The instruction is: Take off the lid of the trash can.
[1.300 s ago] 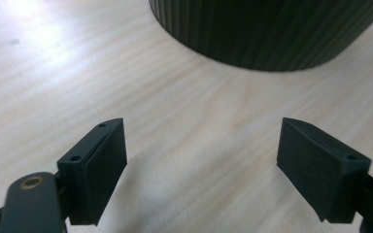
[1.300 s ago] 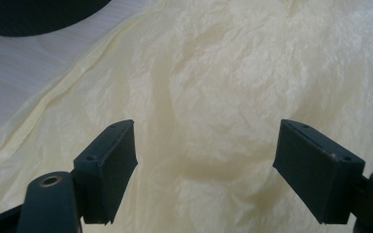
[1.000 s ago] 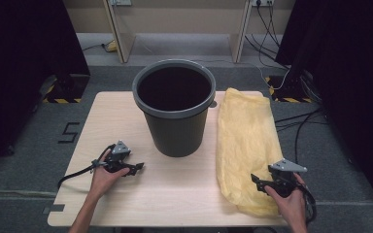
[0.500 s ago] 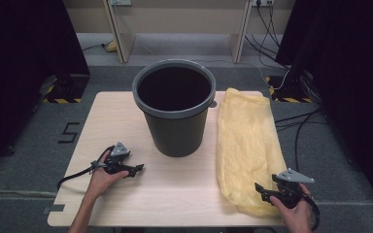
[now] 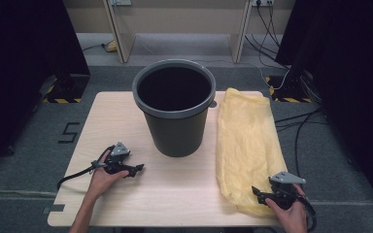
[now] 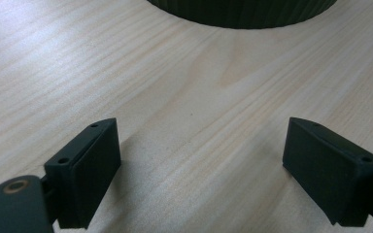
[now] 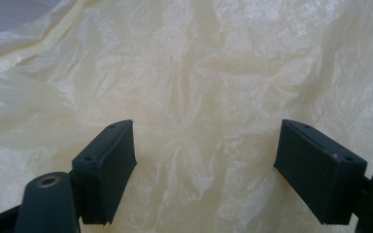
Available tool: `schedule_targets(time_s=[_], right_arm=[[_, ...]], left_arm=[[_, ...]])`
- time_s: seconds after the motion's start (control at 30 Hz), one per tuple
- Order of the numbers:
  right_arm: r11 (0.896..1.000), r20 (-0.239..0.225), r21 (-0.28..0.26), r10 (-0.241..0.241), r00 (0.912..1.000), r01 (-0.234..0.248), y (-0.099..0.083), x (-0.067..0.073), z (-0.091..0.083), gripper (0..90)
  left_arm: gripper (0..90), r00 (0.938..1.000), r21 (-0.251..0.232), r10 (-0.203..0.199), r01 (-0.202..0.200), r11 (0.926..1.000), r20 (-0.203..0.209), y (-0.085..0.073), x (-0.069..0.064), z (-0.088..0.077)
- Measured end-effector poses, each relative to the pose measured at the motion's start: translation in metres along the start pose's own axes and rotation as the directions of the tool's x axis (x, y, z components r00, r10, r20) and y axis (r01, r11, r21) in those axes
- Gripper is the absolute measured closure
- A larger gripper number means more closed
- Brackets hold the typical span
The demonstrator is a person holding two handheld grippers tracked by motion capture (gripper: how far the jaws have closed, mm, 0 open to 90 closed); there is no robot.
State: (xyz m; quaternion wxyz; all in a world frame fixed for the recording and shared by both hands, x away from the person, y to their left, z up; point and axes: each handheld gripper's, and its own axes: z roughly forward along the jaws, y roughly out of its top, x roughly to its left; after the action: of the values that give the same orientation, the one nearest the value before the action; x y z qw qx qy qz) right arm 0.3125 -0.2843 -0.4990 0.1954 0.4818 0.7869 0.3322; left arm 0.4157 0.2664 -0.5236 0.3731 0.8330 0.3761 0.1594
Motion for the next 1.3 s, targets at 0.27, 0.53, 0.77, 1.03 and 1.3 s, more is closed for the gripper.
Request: schedule_targets(time_s=[0.27,0.53,0.77,1.03,1.3], right_arm=[[0.999,0.005,0.034,-0.011,0.9999,0.011,-0.007,0.001,0.009,17.9],[0.999,-0.001,0.025,-0.022,0.9998,0.022,-0.009,0.002,0.009,14.9],[0.999,0.003,0.028,-0.019,0.9998,0.019,-0.009,0.003,0.009,14.6],[0.999,0.003,0.028,-0.022,0.9997,0.022,-0.009,0.003,0.009,14.6],[0.999,0.002,0.027,-0.020,0.9998,0.020,-0.009,0.003,0.010,14.6]], left_arm=[[15.1,0.9999,-0.006,-0.012,0.012,0.9999,-0.004,0.000,0.001,-0.001],[15.4,0.9940,-0.094,-0.108,0.109,0.9896,0.021,0.012,0.004,-0.024],[15.4,0.9795,-0.176,-0.197,0.201,0.9636,0.042,0.036,0.017,-0.060],[15.5,0.9753,-0.215,-0.212,0.220,0.9514,0.062,0.067,0.033,-0.082],[15.4,0.9763,-0.231,-0.212,0.216,0.9485,0.043,0.112,0.051,-0.100]])
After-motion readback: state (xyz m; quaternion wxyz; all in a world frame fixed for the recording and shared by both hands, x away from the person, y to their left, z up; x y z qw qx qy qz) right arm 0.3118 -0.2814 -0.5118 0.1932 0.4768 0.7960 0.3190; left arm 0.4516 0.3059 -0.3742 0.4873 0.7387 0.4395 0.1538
